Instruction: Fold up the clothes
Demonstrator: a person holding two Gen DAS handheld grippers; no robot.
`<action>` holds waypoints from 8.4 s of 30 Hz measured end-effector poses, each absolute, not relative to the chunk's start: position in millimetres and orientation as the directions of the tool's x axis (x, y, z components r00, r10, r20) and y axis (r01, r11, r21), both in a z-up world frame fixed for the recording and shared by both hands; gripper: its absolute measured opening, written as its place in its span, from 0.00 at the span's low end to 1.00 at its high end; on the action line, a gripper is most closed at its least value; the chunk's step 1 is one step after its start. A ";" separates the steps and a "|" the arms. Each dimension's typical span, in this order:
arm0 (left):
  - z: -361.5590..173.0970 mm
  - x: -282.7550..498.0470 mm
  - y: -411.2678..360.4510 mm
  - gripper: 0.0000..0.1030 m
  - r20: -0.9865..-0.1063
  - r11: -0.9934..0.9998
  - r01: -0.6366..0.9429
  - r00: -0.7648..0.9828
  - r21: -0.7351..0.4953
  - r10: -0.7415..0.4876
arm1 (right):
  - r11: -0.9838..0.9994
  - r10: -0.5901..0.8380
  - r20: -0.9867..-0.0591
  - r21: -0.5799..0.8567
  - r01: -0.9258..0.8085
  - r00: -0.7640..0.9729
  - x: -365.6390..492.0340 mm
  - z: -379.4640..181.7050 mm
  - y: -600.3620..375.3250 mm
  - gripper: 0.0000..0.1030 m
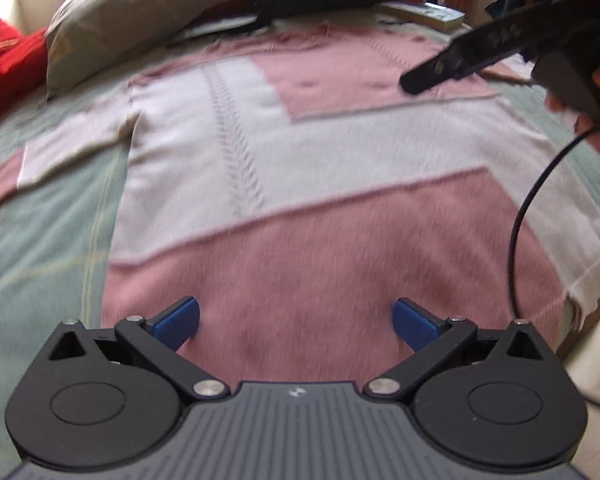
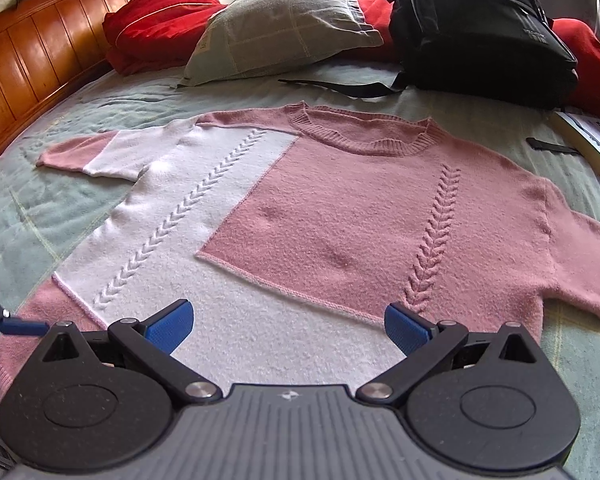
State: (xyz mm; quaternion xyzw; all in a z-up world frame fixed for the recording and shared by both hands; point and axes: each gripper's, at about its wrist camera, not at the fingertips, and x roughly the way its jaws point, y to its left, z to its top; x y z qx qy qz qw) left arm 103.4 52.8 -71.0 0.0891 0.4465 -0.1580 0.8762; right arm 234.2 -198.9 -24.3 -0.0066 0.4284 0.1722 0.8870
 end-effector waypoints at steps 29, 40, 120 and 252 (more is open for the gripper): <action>-64.0 95.5 29.1 0.99 -0.749 0.980 0.184 0.640 -0.072 -0.175 | 0.921 0.386 -0.735 0.339 -0.191 0.558 227.0 -57.3 -282.4 1.00; -48.5 99.0 21.3 0.99 -0.708 0.984 0.170 0.688 -0.056 -0.159 | 0.874 0.352 -0.574 0.485 -0.040 0.739 331.5 -21.7 -393.2 1.00; -80.9 360.0 422.6 0.99 -0.672 0.927 -0.303 0.736 -0.222 0.079 | 0.833 0.498 -0.727 0.251 -0.492 0.472 337.0 -53.4 -103.5 1.00; -58.6 110.5 89.5 0.99 -0.773 0.951 0.146 0.555 -0.274 -0.308 | 0.786 0.603 -0.657 0.392 -0.478 0.452 324.2 -45.1 -143.4 1.00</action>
